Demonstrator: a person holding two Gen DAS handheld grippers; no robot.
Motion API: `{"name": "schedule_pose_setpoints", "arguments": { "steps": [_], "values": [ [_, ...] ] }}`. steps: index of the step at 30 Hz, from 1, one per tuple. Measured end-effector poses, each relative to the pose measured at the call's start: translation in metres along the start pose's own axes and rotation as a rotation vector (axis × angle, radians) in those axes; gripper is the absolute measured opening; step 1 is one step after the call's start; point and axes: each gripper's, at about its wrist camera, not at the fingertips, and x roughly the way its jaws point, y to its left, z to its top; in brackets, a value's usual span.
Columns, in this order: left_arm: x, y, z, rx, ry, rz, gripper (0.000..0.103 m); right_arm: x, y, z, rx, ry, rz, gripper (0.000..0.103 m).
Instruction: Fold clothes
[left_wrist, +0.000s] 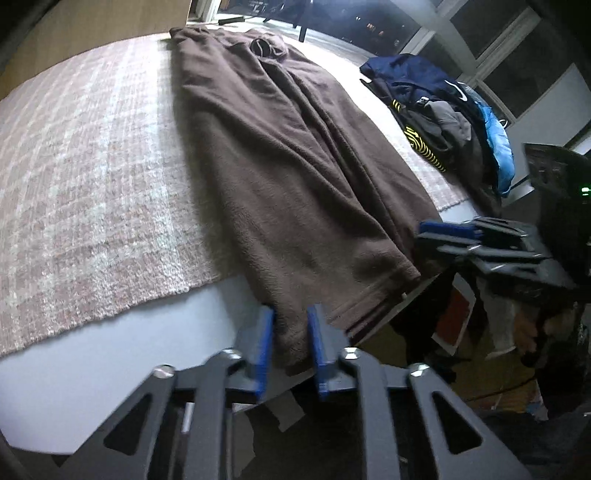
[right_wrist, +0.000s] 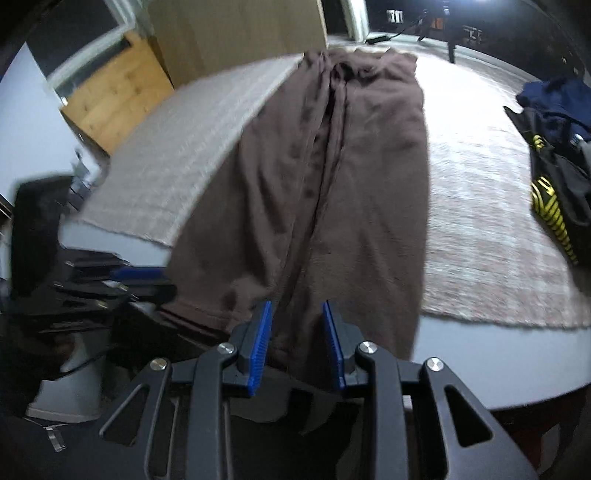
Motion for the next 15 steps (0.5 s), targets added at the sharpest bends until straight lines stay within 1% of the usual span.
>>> {"name": "schedule_pose_setpoints", "arguments": {
  "steps": [1, 2, 4, 6, 8, 9, 10, 12, 13, 15],
  "values": [
    [-0.001, 0.002, 0.0, -0.006, -0.007, -0.014, 0.005, 0.005, 0.002, 0.001, -0.015, 0.016, -0.017, 0.033],
    [-0.003, 0.003, 0.0, -0.013, -0.013, -0.026, 0.005, 0.012, 0.006, -0.001, -0.039, 0.039, -0.041, 0.034],
    [-0.005, 0.003, -0.002, 0.002, -0.013, -0.014, 0.004, 0.016, 0.016, -0.003, -0.117, 0.033, -0.088, 0.034],
    [-0.005, 0.003, -0.004, 0.021, -0.011, 0.003, 0.004, 0.019, 0.023, -0.006, -0.182, 0.039, -0.118, 0.034],
    [-0.006, 0.002, -0.005, 0.041, -0.008, 0.02, 0.004, 0.019, 0.022, -0.007, -0.194, 0.043, -0.124, 0.029],
    [-0.007, 0.002, -0.006, 0.05, -0.007, 0.029, 0.004, 0.018, 0.019, -0.005, -0.184, 0.047, -0.124, 0.02],
    [-0.007, 0.001, -0.007, 0.06, -0.006, 0.038, 0.004, 0.017, 0.015, -0.002, -0.164, 0.052, -0.118, 0.012],
    [-0.008, 0.001, -0.008, 0.079, -0.003, 0.055, 0.004, 0.012, 0.005, 0.002, -0.096, 0.06, -0.056, 0.008],
    [-0.009, 0.002, -0.009, 0.075, -0.005, 0.054, 0.004, 0.006, 0.003, 0.004, -0.075, 0.053, -0.035, 0.008],
    [-0.012, 0.004, -0.01, 0.064, -0.012, 0.04, 0.004, -0.007, 0.006, 0.005, -0.072, 0.027, 0.012, 0.008]
  ]
}}
